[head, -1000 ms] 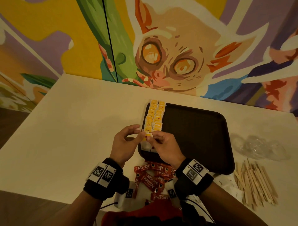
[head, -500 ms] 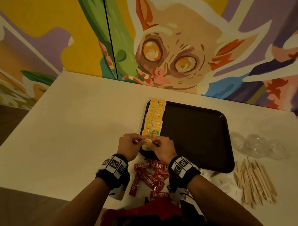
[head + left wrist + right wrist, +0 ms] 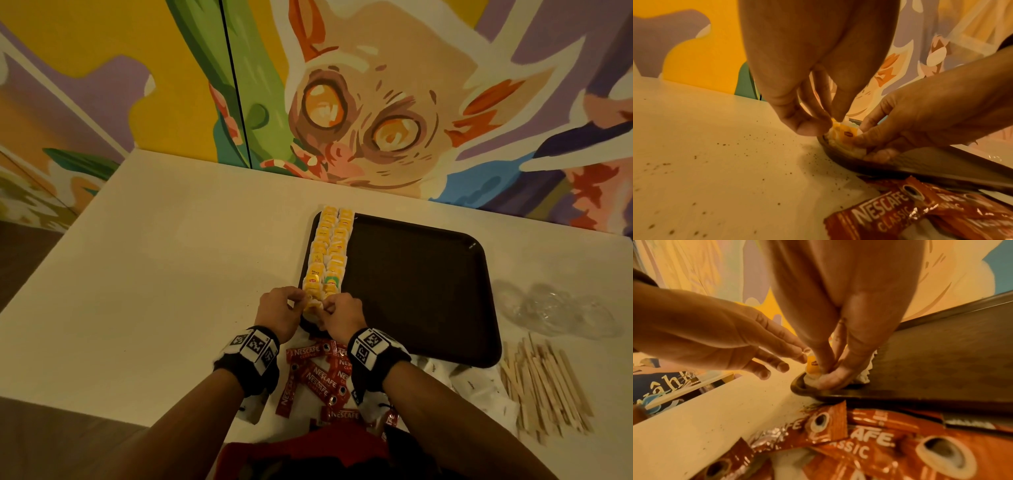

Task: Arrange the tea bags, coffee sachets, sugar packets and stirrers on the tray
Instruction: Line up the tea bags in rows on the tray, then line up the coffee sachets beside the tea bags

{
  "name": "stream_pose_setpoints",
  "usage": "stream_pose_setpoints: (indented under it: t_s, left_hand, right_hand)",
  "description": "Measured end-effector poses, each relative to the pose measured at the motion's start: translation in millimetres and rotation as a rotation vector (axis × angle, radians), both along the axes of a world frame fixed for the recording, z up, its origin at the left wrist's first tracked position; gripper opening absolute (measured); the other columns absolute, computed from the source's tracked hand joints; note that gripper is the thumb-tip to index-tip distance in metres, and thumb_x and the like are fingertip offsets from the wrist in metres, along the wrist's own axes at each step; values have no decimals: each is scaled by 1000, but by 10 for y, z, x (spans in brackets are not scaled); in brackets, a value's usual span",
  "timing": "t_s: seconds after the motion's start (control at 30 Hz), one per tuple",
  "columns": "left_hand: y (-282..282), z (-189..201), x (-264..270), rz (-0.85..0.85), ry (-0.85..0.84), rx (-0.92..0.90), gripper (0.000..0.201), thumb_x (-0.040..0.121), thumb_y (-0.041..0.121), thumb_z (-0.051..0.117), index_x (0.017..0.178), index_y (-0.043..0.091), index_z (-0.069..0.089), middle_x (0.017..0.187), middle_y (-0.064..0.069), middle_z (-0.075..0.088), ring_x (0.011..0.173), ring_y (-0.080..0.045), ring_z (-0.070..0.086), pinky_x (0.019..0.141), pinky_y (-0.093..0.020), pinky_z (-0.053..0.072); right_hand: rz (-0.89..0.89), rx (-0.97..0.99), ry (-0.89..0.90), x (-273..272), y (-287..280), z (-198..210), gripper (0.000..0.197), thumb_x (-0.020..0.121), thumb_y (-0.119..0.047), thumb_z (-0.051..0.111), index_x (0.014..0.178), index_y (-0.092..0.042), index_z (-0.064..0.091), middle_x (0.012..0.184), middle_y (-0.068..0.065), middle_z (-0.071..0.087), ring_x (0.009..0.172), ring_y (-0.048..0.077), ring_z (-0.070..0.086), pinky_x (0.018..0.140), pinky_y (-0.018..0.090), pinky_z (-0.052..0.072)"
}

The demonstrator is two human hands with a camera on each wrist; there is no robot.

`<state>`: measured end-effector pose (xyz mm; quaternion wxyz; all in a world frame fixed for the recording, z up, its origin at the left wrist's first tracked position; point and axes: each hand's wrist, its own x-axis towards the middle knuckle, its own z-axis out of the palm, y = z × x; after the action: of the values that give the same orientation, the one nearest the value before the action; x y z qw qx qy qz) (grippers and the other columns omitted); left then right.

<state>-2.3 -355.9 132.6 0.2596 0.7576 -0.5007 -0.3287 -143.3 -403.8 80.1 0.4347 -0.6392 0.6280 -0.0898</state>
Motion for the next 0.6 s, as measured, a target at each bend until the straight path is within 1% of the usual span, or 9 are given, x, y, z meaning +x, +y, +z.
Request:
stream_pose_setpoints:
  t_s: [0.07,0.13,0.2,0.27,0.33,0.4,0.47,0.53,0.6]
  left_hand:
    - [10,0,-1,2,-6,3,25,90,16,64,114,13,70,110,-2,70,89,-16,65,76,-19,47]
    - [21,6,2,15,-3,-2,25,89,15,64,114,14,68,109,-2,70,87,-16,64,76,-21,48]
    - [42,11,15,28,0,-3,25,89,17,65,113,15,67,108,-1,69,82,-15,64,76,-24,49]
    - [79,22,37,30,-5,5,25,89,19,65,113,15,66,106,0,69,78,-15,64,76,-26,51]
    - [129,34,72,5,-8,25,25,88,20,66,113,16,65,107,0,68,77,-14,64,75,-25,51]
    - [202,65,107,-77,-1,82,25,88,22,67,113,17,65,109,0,68,79,-13,64,72,-21,50]
    - [307,116,144,-213,-9,172,31,87,27,68,117,19,61,113,1,64,84,-10,60,69,-15,47]
    - [423,170,165,-366,-74,271,44,85,36,69,124,24,55,118,2,58,91,-9,54,76,-17,46]
    - [531,193,143,-476,-133,370,61,81,44,71,134,26,45,126,1,50,101,-12,51,88,-25,47]
  right_hand:
    - [-3,4,2,-8,-10,-32,9,86,-32,74,82,-28,67,107,14,63,80,23,68,62,26,61]
    - [-1,6,-2,-20,-10,-21,15,85,-34,74,77,-30,62,106,14,63,79,23,68,61,26,60]
    - [4,11,6,-54,7,39,12,84,-34,74,87,-25,67,106,13,63,80,23,68,68,30,61]
    - [-2,15,-11,-127,22,113,17,84,-32,74,96,-23,68,108,13,63,83,21,68,76,35,61]
    - [-11,9,-45,-218,53,237,13,85,-32,73,94,-29,64,110,10,64,86,18,68,78,36,61]
    - [-2,-20,-53,-327,94,383,15,85,-38,73,94,-35,61,108,4,64,89,13,67,80,33,60]
    - [69,-54,-30,-445,154,554,13,87,-37,71,97,-33,65,103,-4,66,92,5,63,80,24,56]
    - [169,-65,-4,-574,247,708,15,88,-34,70,102,-27,69,99,-10,67,91,-1,60,83,21,54]
    - [270,-40,50,-697,357,804,19,88,-33,70,106,-25,68,101,-11,66,88,-3,57,86,23,53]
